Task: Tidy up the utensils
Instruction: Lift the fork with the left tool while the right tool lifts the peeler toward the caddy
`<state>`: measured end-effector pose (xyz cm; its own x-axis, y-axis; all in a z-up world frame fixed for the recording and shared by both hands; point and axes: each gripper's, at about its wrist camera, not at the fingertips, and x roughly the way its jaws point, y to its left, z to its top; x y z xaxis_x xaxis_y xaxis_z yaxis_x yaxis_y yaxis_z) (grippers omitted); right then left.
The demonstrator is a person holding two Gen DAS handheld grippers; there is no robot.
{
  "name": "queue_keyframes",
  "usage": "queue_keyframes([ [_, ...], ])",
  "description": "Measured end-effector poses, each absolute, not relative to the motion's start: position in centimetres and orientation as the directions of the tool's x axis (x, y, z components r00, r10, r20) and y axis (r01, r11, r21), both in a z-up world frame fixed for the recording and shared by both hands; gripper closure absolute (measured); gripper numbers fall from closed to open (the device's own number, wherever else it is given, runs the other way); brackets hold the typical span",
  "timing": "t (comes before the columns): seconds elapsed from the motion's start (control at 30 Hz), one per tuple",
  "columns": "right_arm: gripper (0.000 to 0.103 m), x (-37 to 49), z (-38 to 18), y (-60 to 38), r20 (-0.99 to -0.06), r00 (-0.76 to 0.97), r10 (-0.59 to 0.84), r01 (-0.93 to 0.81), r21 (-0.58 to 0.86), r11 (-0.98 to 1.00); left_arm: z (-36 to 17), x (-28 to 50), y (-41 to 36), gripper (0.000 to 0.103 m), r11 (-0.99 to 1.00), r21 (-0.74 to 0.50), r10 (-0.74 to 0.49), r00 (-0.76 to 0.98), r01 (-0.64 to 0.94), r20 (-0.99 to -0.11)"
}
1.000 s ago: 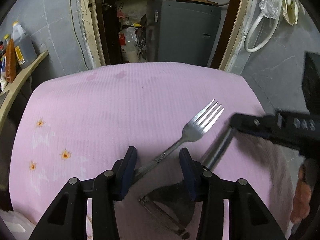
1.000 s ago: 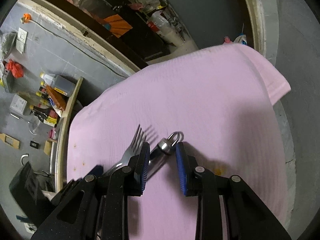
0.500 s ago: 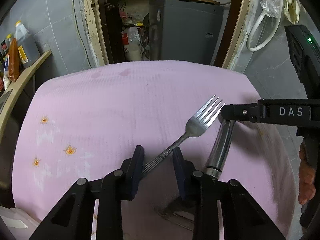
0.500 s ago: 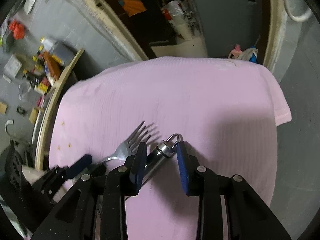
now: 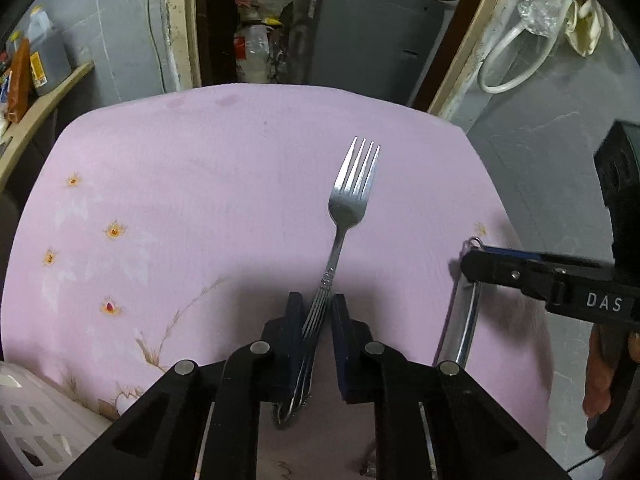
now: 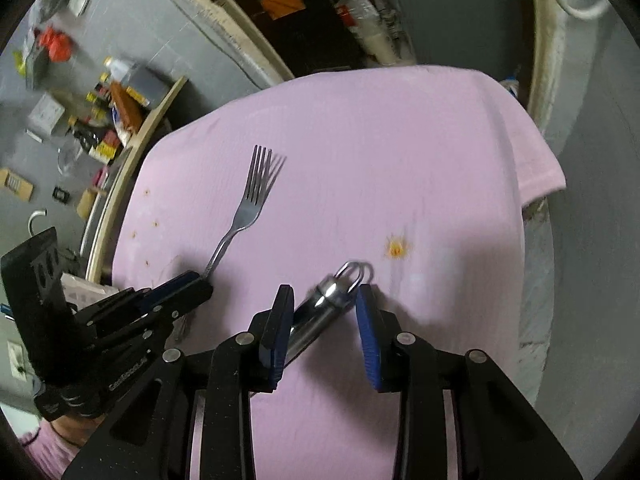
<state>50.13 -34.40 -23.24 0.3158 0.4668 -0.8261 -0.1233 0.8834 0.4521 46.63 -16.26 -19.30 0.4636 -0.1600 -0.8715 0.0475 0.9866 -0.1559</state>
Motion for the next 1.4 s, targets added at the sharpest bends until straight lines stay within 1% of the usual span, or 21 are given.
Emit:
queue_keyframes([
  [0.1, 0.072, 49.6, -23.4, -33.5, -0.839, 0.324, 0.437, -0.088, 0.433, 0.897, -19.4, 46.3, -16.0, 0.090, 0.985, -0.164, -0.173, 0.468, 0.061, -0.866],
  [0.17, 0.063, 49.5, -23.3, -32.8, -0.846, 0.332, 0.418, -0.052, 0.425, 0.903, -19.4, 46.2, -16.1, 0.090, 0.985, -0.159, -0.173, 0.469, 0.069, -0.866],
  [0.23, 0.060, 49.6, -23.1, -31.9, -0.861, 0.339, 0.379, -0.041, 0.389, 0.920, -19.4, 46.0, -16.0, 0.089, 0.984, -0.162, -0.176, 0.472, 0.071, -0.864],
  [0.33, 0.060, 49.1, -23.2, -30.9, -0.882, 0.348, 0.316, -0.089, 0.305, 0.948, -19.5, 46.2, -15.5, 0.090, 0.979, -0.198, -0.200, 0.477, 0.055, -0.856],
  [0.37, 0.067, 48.8, -23.1, -30.8, -0.890, 0.349, 0.292, -0.106, 0.273, 0.956, -19.5, 46.5, -15.4, 0.090, 0.976, -0.213, -0.212, 0.479, 0.053, -0.852],
  [0.4, 0.068, 48.5, -23.1, -30.9, -0.894, 0.348, 0.283, -0.128, 0.254, 0.959, -19.6, 46.7, -14.9, 0.090, 0.974, -0.221, -0.221, 0.479, 0.057, -0.850],
  [0.43, 0.068, 48.2, -23.1, -31.1, -0.894, 0.340, 0.294, -0.136, 0.262, 0.955, -19.6, 46.5, -14.8, 0.091, 0.973, -0.222, -0.224, 0.479, 0.061, -0.849],
  [0.57, 0.075, 46.8, -22.9, -32.5, -0.891, 0.294, 0.347, -0.168, 0.309, 0.936, -19.6, 46.2, -15.3, 0.093, 0.977, -0.201, -0.207, 0.470, 0.064, -0.858],
  [0.63, 0.077, 45.5, -23.1, -33.4, -0.884, 0.267, 0.384, -0.193, 0.342, 0.920, -19.6, 45.7, -15.7, 0.094, 0.975, -0.216, -0.217, 0.447, 0.055, -0.868],
  [0.7, 0.077, 44.0, -23.3, -34.4, -0.881, 0.245, 0.404, -0.196, 0.363, 0.911, -19.6, 44.7, -16.4, 0.095, 0.971, -0.234, -0.235, 0.423, 0.056, -0.875],
  [0.83, 0.076, 41.2, -23.9, -37.0, -0.858, 0.214, 0.467, -0.133, 0.448, 0.884, -19.6, 41.7, -17.3, 0.095, 0.964, -0.261, -0.258, 0.374, 0.044, -0.891],
  [0.9, 0.076, 40.6, -24.3, -37.0, -0.853, 0.207, 0.479, -0.122, 0.463, 0.878, -19.7, 39.5, -17.6, 0.095, 0.960, -0.274, -0.274, 0.350, 0.051, -0.896],
  [1.0, 0.074, 40.0, -24.7, -36.2, -0.854, 0.218, 0.472, -0.092, 0.463, 0.882, -19.6, 37.6, -17.2, 0.094, 0.954, -0.295, -0.292, 0.360, 0.048, -0.886],
  [1.1, 0.074, 39.9, -24.9, -35.8, -0.861, 0.237, 0.450, -0.045, 0.453, 0.891, -19.6, 37.2, -16.8, 0.087, 0.948, -0.310, -0.313, 0.368, 0.069, -0.876],
  [1.13, 0.074, 39.8, -24.9, -36.0, -0.861, 0.242, 0.446, -0.032, 0.453, 0.891, -19.6, 37.3, -16.5, 0.082, 0.947, -0.311, -0.316, 0.367, 0.073, -0.875],
  [1.17, 0.074, 39.8, -24.8, -36.1, -0.861, 0.249, 0.444, -0.016, 0.454, 0.891, -19.4, 37.6, -16.5, 0.073, 0.949, -0.307, -0.312, 0.368, 0.075, -0.876],
  [1.2, 0.074, 39.8, -24.8, -36.1, -0.859, 0.259, 0.442, -0.001, 0.457, 0.889, -19.3, 37.7, -16.3, 0.068, 0.951, -0.299, -0.305, 0.377, 0.074, -0.875],
  [1.23, 0.074, 39.8, -24.8, -36.2, -0.857, 0.266, 0.441, 0.011, 0.460, 0.888, -19.1, 38.1, -16.0, 0.056, 0.953, -0.293, -0.298, 0.387, 0.072, -0.873],
  [1.27, 0.074, 39.9, -24.8, -36.3, -0.855, 0.276, 0.439, 0.027, 0.463, 0.886, -18.9, 38.1, -15.9, 0.051, 0.955, -0.289, -0.290, 0.409, 0.066, -0.865],
  [1.4, 0.074, 40.2, -24.9, -36.5, -0.850, 0.320, 0.419, 0.078, 0.464, 0.882, -18.7, 38.8, -15.3, 0.051, 0.948, -0.313, -0.307, 0.450, 0.062, -0.839],
])
